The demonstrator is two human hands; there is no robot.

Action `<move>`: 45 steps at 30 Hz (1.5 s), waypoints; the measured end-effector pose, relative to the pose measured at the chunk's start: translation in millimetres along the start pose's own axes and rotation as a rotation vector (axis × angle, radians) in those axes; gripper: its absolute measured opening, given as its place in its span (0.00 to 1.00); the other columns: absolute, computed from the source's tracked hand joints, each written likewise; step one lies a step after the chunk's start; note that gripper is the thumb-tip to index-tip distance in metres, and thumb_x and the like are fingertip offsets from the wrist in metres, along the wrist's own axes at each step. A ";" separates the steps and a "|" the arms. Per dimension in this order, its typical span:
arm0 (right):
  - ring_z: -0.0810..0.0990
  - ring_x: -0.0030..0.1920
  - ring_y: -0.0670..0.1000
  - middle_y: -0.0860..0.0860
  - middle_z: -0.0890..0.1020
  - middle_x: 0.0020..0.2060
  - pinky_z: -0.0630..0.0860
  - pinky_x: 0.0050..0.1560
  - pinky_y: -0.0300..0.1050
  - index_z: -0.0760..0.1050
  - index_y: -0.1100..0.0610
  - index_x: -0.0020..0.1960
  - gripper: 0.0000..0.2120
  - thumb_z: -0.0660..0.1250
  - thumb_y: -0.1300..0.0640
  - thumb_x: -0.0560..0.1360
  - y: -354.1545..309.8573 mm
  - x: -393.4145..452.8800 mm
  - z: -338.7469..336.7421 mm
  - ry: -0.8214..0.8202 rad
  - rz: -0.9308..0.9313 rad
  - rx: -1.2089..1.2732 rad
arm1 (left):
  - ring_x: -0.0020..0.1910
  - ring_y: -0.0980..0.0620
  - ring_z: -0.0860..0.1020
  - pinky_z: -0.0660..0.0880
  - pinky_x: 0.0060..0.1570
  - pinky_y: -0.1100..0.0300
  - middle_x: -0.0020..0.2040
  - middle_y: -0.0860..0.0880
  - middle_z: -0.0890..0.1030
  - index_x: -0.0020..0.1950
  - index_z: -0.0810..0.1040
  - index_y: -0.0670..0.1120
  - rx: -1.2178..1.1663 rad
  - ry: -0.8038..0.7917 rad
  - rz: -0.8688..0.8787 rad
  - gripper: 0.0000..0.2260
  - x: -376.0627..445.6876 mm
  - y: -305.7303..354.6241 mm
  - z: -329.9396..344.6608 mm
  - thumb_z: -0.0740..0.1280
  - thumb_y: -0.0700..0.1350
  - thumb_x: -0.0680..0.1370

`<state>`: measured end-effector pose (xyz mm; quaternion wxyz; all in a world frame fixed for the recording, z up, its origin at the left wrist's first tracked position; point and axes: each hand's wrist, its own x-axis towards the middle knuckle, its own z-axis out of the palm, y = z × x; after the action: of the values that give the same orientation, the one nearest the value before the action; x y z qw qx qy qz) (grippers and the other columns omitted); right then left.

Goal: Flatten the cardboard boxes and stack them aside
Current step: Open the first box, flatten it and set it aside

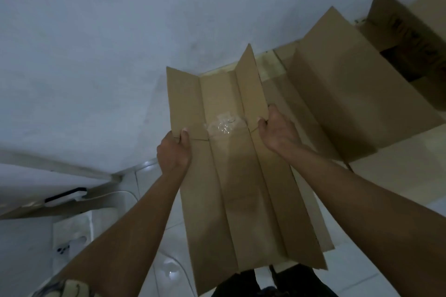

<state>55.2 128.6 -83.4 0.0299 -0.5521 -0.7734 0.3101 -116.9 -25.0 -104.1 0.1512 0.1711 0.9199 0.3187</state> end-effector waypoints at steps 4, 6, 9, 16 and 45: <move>0.75 0.47 0.57 0.54 0.75 0.45 0.70 0.44 0.48 0.66 0.55 0.55 0.09 0.57 0.50 0.83 -5.3 -7.7 -41.3 0.088 -0.039 0.025 | 0.52 0.38 0.78 0.66 0.44 0.57 0.51 0.40 0.82 0.51 0.78 0.40 0.016 0.078 0.099 0.18 -9.6 38.7 -16.3 0.59 0.54 0.82; 0.76 0.45 0.57 0.53 0.74 0.42 0.71 0.43 0.49 0.65 0.55 0.54 0.09 0.57 0.50 0.83 -5.7 -12.1 -71.7 0.126 -0.072 0.027 | 0.51 0.38 0.78 0.65 0.44 0.57 0.50 0.40 0.81 0.50 0.77 0.40 0.016 0.108 0.155 0.18 -18.3 66.8 -26.4 0.58 0.54 0.82; 0.77 0.47 0.58 0.54 0.75 0.44 0.76 0.47 0.53 0.66 0.57 0.55 0.10 0.56 0.49 0.83 -9.5 -16.7 -113.2 0.174 -0.107 0.041 | 0.52 0.39 0.77 0.66 0.44 0.56 0.49 0.41 0.80 0.50 0.75 0.41 0.032 0.129 0.201 0.18 -27.8 108.9 -38.6 0.57 0.55 0.82; 0.77 0.47 0.53 0.53 0.76 0.49 0.76 0.44 0.50 0.66 0.56 0.67 0.15 0.57 0.50 0.83 14.5 -53.3 -232.4 0.336 -0.220 0.150 | 0.45 0.45 0.73 0.65 0.42 0.55 0.46 0.45 0.77 0.48 0.73 0.44 0.066 0.246 0.317 0.16 -104.8 223.0 -68.3 0.55 0.55 0.83; 0.78 0.53 0.59 0.56 0.79 0.55 0.76 0.54 0.53 0.71 0.57 0.60 0.15 0.58 0.46 0.81 523.7 3.8 -633.5 0.748 0.292 0.243 | 0.56 0.39 0.75 0.66 0.46 0.53 0.58 0.41 0.77 0.59 0.72 0.42 0.041 -0.215 0.779 0.18 -378.1 705.7 331.9 0.56 0.55 0.82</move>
<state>737.5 518.7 157.5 0.3292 -0.7228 -0.5808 0.1785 504.3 518.0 160.9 0.1112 0.5425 0.7712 0.3141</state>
